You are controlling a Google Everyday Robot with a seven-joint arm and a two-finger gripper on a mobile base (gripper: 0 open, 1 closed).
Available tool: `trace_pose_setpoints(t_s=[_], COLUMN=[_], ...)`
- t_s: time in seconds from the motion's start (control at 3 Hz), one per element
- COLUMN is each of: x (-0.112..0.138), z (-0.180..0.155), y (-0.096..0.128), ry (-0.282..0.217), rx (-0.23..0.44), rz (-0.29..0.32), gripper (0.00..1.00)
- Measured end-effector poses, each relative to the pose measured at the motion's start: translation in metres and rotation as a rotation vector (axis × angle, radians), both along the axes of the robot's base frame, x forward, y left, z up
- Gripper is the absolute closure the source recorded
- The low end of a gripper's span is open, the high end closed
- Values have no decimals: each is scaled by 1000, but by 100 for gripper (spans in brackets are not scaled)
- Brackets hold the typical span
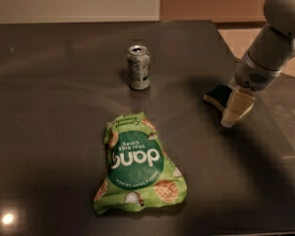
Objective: Move sponge near 7up can
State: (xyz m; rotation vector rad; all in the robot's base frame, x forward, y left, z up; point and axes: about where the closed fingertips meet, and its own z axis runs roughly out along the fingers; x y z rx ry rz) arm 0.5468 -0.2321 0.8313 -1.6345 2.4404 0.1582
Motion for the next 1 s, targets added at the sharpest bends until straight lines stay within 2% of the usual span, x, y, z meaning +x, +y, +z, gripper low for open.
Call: trace_pose_setpoints(t_s=[0.67, 1.0], x=[8, 22], z=[3, 15], y=[7, 34], ry=[21, 20], rx=[16, 52], rz=[25, 80], gripper=[64, 88])
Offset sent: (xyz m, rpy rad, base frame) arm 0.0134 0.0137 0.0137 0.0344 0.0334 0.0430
